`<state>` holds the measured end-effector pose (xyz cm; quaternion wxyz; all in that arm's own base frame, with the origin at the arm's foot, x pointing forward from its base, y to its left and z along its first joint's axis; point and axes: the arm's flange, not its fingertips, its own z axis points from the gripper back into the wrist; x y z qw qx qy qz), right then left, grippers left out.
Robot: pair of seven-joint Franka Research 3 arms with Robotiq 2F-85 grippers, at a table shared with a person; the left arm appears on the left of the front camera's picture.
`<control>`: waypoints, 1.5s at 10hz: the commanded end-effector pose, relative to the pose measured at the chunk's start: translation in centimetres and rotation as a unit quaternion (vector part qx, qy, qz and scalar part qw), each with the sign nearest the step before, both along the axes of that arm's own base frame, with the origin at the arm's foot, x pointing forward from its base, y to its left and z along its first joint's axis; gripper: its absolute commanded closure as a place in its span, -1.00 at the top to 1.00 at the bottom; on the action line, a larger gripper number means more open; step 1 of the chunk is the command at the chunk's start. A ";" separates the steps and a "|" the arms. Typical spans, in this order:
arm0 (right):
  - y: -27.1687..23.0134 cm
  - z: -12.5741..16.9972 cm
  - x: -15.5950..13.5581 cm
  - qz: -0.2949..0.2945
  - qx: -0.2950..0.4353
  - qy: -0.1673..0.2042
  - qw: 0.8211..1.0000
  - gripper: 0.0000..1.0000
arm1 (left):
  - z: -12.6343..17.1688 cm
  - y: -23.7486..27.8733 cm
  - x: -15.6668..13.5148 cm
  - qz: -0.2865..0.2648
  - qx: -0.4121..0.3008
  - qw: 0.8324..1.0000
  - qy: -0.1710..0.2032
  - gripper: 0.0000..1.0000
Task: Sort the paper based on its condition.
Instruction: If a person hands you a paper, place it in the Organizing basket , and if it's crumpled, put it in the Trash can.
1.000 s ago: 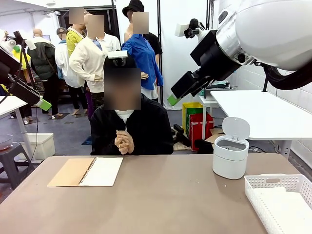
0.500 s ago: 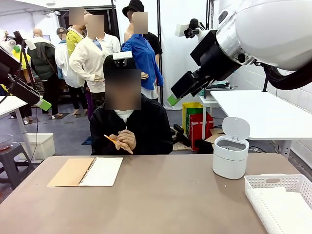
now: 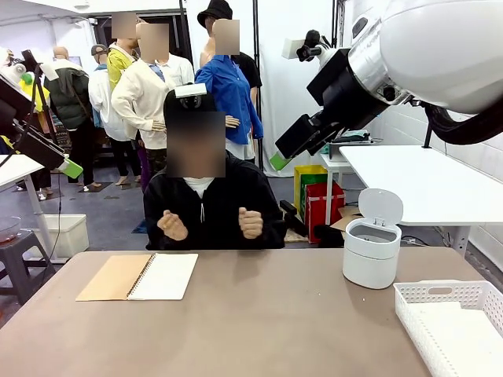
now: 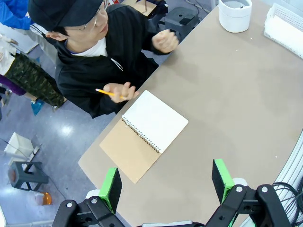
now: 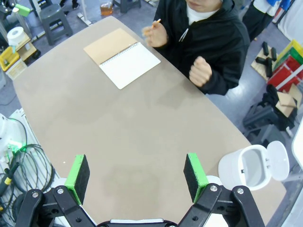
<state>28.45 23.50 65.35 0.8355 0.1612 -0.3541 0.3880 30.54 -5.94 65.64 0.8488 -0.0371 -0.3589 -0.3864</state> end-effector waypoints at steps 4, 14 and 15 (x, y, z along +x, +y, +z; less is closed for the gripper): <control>0.0 -0.2 -0.1 0.000 -0.002 0.004 1.000 1.00 | 0.0 0.0 0.0 0.000 -0.001 1.000 0.000 1.00; 0.0 0.0 0.0 0.000 0.000 0.000 1.000 1.00 | 0.0 0.0 0.0 0.000 -0.001 1.000 0.000 1.00; 0.0 -0.7 1.2 -0.038 0.000 0.029 0.999 1.00 | 0.0 0.0 0.0 0.000 -0.001 1.000 0.000 1.00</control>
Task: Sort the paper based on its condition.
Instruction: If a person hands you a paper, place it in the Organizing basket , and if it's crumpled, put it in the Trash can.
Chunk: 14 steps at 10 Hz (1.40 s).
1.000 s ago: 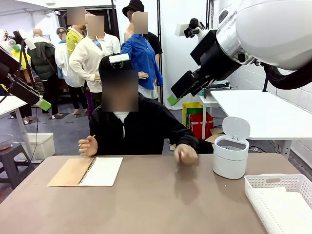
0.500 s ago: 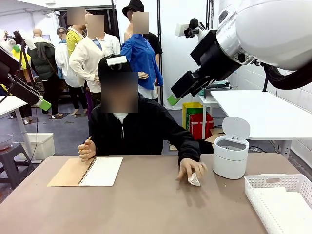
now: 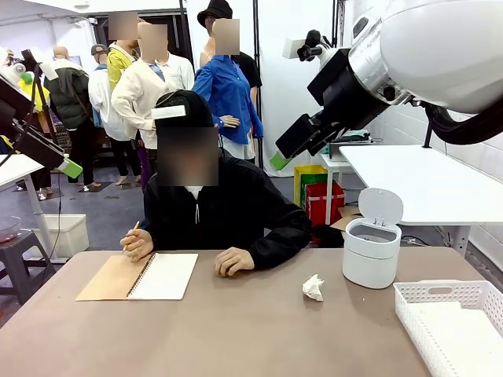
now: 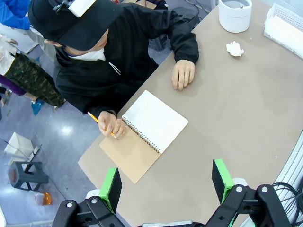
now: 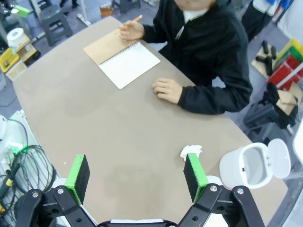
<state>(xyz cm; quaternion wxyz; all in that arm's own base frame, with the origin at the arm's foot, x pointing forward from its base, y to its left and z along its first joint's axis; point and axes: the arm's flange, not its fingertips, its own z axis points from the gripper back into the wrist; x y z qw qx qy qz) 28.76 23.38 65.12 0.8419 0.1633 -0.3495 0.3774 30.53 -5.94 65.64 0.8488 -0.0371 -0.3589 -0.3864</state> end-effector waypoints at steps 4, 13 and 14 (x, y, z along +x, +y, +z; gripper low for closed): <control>0.4 -2.6 4.7 -0.043 -0.064 0.101 0.992 1.00 | 0.0 0.0 0.0 0.000 -0.001 1.000 0.000 1.00; 1.8 -14.7 14.6 -0.101 -0.261 0.234 0.931 1.00 | 0.0 0.0 0.0 0.000 -0.001 1.000 0.000 1.00; 2.2 -15.1 14.8 -0.098 -0.240 0.220 0.940 1.00 | 0.0 0.0 0.0 0.000 -0.001 1.000 0.000 1.00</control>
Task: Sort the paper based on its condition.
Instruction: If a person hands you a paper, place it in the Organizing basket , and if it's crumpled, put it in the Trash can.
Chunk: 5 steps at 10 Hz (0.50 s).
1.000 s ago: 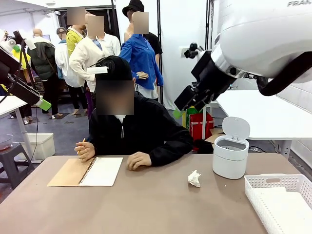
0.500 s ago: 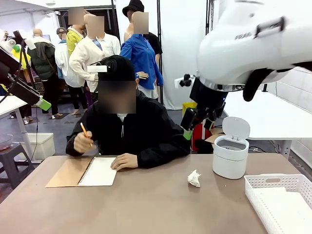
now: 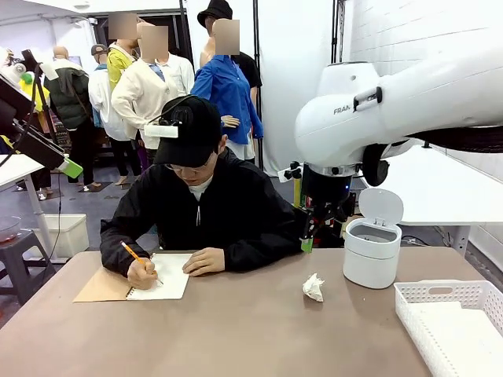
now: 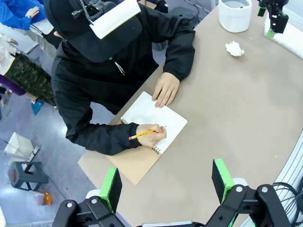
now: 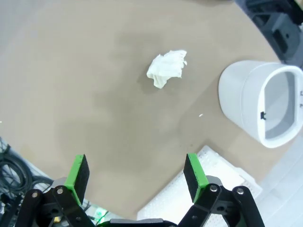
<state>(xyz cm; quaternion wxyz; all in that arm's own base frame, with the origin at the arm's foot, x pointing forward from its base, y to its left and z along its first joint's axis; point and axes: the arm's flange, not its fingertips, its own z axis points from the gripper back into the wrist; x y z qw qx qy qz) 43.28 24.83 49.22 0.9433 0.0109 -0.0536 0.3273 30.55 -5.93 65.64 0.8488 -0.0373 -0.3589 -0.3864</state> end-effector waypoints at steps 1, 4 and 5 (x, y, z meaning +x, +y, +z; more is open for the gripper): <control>-0.5 0.5 -0.4 -0.001 0.005 -0.001 1.000 1.00 | 0.0 0.0 0.0 -0.001 -0.001 1.000 0.000 1.00; -0.5 0.5 -0.4 -0.001 0.005 -0.001 1.000 1.00 | 0.0 0.0 0.0 -0.001 -0.001 1.000 0.000 1.00; 0.0 0.4 -0.1 0.000 0.002 -0.003 1.000 1.00 | 0.0 0.0 0.0 -0.001 -0.001 1.000 0.000 1.00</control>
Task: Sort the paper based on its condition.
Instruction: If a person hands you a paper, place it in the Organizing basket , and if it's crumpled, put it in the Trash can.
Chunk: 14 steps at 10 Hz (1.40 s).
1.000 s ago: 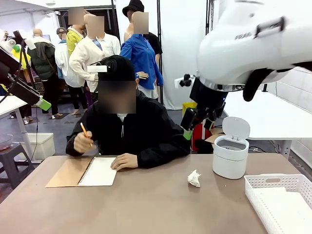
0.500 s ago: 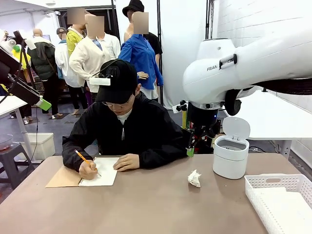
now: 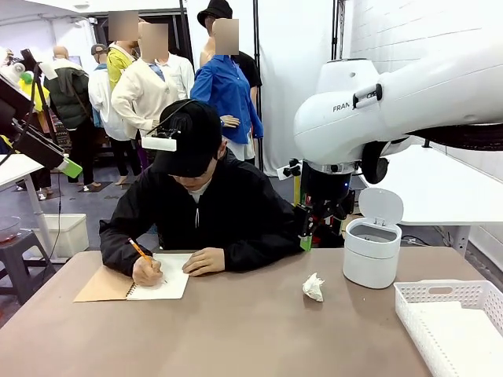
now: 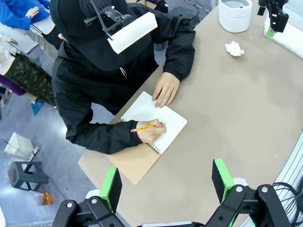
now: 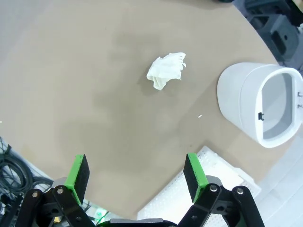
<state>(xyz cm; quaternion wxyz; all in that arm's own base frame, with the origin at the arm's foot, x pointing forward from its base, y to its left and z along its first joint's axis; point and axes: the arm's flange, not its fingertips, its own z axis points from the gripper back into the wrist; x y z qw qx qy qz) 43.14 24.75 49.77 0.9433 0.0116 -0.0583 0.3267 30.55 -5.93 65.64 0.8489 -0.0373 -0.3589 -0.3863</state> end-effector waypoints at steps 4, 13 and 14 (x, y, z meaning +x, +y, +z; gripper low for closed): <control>2.4 -4.4 3.2 -0.097 -0.002 0.016 0.995 1.00 | 0.0 0.0 0.0 -0.001 -0.001 1.000 0.000 1.00; 2.0 -14.9 7.5 -0.126 -0.073 0.015 0.989 1.00 | 0.0 0.0 0.0 -0.001 -0.001 1.000 0.000 1.00; 2.5 -15.8 8.6 -0.125 -0.051 0.012 0.991 1.00 | 0.0 0.0 0.0 -0.001 -0.001 1.000 0.000 1.00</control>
